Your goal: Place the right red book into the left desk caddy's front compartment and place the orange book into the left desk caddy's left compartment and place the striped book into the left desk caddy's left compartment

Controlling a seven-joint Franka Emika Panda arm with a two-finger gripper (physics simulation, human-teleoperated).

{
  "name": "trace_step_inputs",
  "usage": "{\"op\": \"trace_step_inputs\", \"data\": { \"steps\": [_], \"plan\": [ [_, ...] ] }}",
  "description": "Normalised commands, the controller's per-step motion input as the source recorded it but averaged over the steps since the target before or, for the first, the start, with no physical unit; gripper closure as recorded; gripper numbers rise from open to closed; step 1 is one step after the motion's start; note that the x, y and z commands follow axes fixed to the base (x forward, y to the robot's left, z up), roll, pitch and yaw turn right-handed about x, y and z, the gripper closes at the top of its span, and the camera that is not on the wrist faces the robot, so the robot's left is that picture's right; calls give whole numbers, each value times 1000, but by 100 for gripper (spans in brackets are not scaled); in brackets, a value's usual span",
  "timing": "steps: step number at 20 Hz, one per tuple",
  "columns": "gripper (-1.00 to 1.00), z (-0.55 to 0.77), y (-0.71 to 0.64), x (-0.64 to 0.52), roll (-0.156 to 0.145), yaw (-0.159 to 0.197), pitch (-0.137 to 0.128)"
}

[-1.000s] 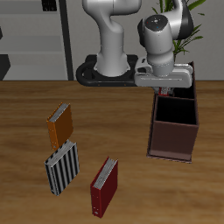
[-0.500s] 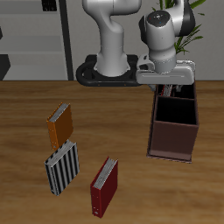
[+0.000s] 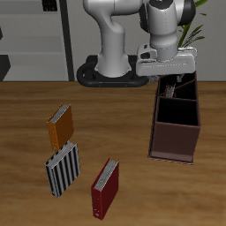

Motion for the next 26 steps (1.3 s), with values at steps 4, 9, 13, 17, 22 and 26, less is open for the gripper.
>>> {"op": "trace_step_inputs", "data": {
  "steps": [4, 9, 13, 17, 22, 26],
  "plan": [
    [-100, 269, -284, -57, 30, 116, -29],
    [-100, 266, -324, -68, -39, 16, -31],
    [-100, 313, -509, -104, -54, 8, -20],
    [-100, 242, -453, -26, -51, 72, -53],
    [-100, 127, -381, 38, -11, 90, -24],
    [-100, 156, -423, 101, 39, 13, -13]
  ]
}}
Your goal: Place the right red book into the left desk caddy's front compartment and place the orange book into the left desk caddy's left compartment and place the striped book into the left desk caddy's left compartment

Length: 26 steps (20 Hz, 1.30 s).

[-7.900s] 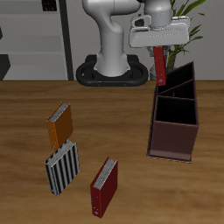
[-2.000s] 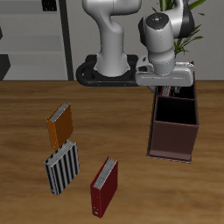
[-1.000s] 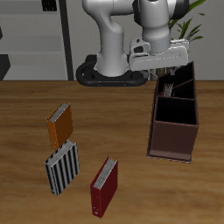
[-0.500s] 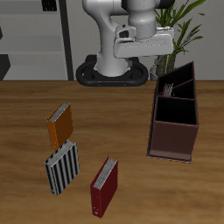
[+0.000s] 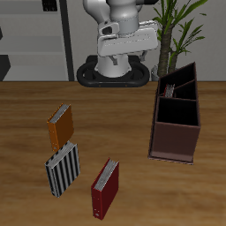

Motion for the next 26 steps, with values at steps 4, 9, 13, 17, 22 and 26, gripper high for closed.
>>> {"op": "trace_step_inputs", "data": {
  "steps": [4, 9, 13, 17, 22, 26],
  "plan": [
    [-100, 142, -420, 29, -43, -47, -21],
    [-100, 93, -553, 106, -129, -10, -49],
    [-100, 1, -424, 77, -89, -33, 13],
    [-100, -8, -315, 109, -12, 4, -5],
    [-100, -34, -44, 173, 36, 36, 4],
    [-100, 22, -170, 178, 20, -4, -3]
  ]
}}
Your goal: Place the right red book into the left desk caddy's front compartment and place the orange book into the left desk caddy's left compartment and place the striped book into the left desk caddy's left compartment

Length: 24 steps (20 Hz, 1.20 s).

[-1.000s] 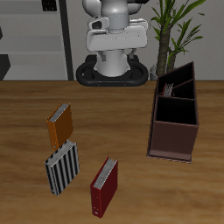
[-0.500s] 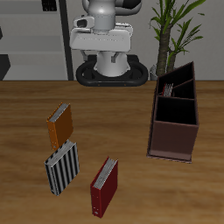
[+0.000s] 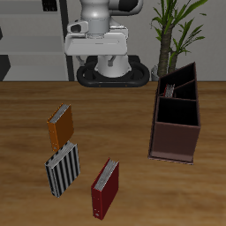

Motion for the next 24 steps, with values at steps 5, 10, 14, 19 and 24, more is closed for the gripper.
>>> {"op": "trace_step_inputs", "data": {
  "steps": [5, 10, 14, 19, 24],
  "plan": [
    [-100, 64, -215, 136, -3, -42, -10],
    [-100, 61, -218, 157, 0, 16, -24],
    [-100, 19, -159, 113, 8, 6, -2],
    [-100, -34, -278, 178, -15, 19, -12],
    [-100, -56, -226, 109, -19, 2, -15]
  ]
}}
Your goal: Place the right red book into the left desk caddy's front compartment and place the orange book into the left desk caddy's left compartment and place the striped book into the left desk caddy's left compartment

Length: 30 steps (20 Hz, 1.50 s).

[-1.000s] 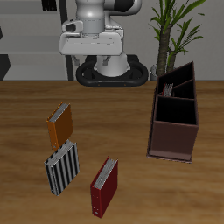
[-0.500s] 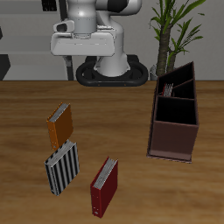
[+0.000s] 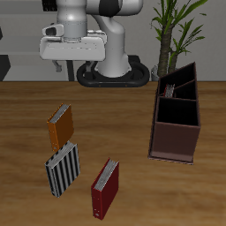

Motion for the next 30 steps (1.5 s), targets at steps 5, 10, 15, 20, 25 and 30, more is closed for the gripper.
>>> {"op": "trace_step_inputs", "data": {
  "steps": [5, 10, 15, 20, 25, 30],
  "plan": [
    [-100, -71, -184, 85, -30, -11, 2],
    [-100, -79, -295, 137, -37, -34, -4],
    [-100, -64, -193, 77, 3, -29, -6],
    [-100, -182, -166, 86, 3, -38, 26],
    [-100, -263, -141, 77, 24, -70, 21],
    [-100, -327, -120, 114, 24, -30, 10]
  ]
}}
